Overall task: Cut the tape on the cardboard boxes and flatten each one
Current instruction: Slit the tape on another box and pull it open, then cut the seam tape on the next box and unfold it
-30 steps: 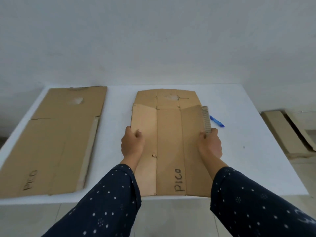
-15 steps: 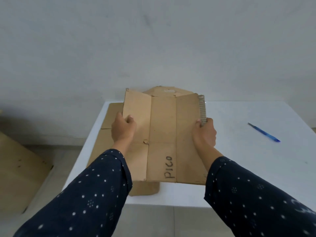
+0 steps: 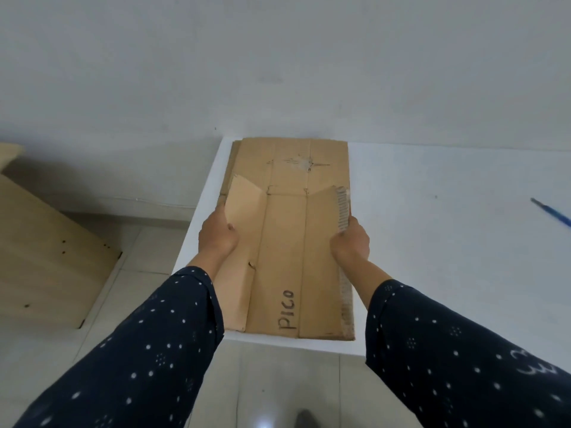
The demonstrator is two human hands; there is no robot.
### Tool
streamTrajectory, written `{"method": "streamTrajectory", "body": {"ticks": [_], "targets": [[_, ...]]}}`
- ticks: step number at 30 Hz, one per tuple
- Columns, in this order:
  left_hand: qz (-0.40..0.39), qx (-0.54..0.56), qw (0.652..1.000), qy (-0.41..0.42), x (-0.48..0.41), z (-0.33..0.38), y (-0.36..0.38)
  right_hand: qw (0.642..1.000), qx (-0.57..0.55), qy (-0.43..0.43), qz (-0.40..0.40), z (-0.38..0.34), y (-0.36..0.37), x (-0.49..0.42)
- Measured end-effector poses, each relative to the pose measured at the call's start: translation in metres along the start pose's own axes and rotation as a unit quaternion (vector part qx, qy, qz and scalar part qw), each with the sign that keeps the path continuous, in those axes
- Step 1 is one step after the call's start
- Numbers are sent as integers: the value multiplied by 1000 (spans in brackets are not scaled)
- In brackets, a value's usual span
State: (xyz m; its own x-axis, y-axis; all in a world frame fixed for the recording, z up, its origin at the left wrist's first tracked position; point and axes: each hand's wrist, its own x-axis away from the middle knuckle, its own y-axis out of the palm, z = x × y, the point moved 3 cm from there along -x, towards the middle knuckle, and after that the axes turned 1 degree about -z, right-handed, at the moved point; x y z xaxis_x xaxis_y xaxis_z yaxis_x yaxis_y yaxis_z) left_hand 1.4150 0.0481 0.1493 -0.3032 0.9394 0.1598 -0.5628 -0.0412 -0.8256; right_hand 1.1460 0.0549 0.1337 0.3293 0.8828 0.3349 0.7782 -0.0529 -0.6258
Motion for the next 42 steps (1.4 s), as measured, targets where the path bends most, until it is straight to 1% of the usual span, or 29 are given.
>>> {"method": "streamTrajectory", "body": {"ticks": [3,7,9,11,13,16,21,26,31,36,39,42], "targets": [[20,0,1000,-23,-12,-15,7,999,42,9,8,12,3,-13],[16,-13,998,-56,-26,-31,11,995,97,-21,-12,20,7,-29],[-12,-56,993,-100,-27,-34,14,993,114,-24,-24,20,9,-32],[-47,-137,980,-132,-22,-32,17,984,172,-24,-38,20,9,-32],[-58,-187,973,-125,-14,-23,22,967,249,-40,-43,19,3,-29],[-62,-221,972,-48,-4,4,34,943,310,-99,-66,17,-11,-22],[-104,-261,959,45,27,91,67,909,369,-164,-99,32,-64,-19],[-116,-284,945,112,78,193,107,904,380,-179,-81,69,-154,-25],[-87,-300,939,146,144,301,157,898,392,-192,-56,123,-276,-28],[-68,-300,939,154,217,409,221,893,401,-206,-21,191,-404,-34],[-51,-282,940,186,255,480,262,902,380,-204,-2,232,-471,-44],[-27,-259,936,237,285,546,298,915,353,-193,9,271,-527,-60]]}}
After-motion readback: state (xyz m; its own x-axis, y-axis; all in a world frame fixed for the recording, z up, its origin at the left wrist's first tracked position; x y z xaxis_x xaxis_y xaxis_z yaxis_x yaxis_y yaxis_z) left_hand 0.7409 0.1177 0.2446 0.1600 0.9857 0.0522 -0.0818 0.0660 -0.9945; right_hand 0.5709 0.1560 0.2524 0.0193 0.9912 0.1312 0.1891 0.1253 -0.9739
